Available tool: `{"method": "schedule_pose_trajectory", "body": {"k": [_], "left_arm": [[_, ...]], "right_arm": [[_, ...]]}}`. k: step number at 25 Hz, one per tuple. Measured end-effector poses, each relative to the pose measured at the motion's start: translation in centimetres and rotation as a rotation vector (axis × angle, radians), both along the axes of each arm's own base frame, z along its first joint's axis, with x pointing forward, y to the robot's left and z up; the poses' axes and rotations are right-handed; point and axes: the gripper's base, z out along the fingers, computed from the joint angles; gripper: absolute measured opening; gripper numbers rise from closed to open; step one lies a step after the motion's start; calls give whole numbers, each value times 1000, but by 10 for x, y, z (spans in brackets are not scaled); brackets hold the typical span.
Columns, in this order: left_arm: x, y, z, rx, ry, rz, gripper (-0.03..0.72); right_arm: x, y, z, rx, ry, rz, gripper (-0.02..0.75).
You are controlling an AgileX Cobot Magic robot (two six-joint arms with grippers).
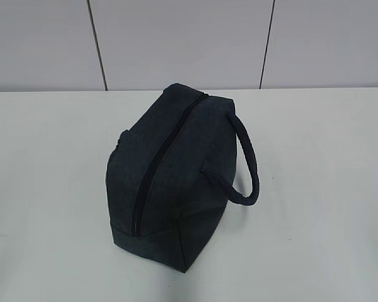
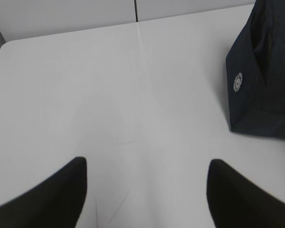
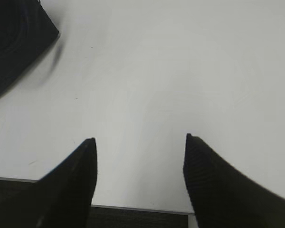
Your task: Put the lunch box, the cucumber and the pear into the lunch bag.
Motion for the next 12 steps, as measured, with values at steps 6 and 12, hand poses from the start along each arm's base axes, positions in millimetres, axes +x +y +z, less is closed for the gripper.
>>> {"method": "schedule_pose_trajectory", "body": {"k": [6,12], "left_arm": [[0,0,0,0,0,0,465],[0,0,0,0,0,0,465]], "right_arm": [[0,0,0,0,0,0,456],[0,0,0,0,0,0,456]]}}
